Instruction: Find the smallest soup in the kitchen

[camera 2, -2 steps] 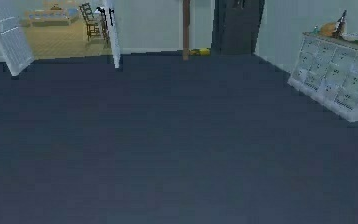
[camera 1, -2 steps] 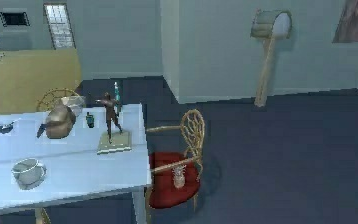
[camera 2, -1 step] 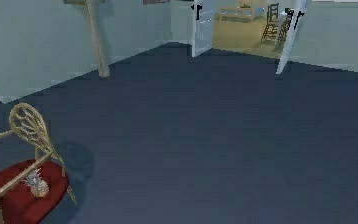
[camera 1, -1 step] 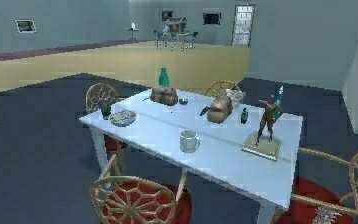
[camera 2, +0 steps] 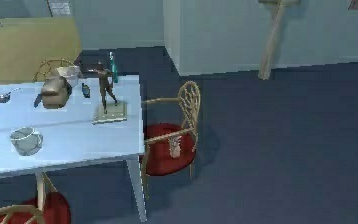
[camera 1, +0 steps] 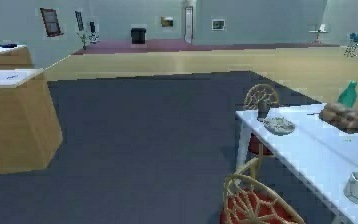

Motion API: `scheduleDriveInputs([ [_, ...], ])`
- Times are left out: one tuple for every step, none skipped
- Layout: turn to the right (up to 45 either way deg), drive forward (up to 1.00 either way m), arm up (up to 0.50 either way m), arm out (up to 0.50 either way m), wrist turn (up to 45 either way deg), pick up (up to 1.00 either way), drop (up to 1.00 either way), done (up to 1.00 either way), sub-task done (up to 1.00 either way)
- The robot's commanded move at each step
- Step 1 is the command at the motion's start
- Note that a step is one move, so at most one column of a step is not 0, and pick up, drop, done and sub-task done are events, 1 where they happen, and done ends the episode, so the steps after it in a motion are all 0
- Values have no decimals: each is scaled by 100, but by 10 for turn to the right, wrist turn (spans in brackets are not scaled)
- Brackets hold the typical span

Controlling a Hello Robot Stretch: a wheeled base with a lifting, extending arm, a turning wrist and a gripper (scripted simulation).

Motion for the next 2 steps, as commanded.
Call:
scheduleDriveInputs([
  [-450, 0, 0, 0, 0, 0, 0, 0, 0],
  [0, 40, 0, 0, 0, 0, 0, 0, 0],
])
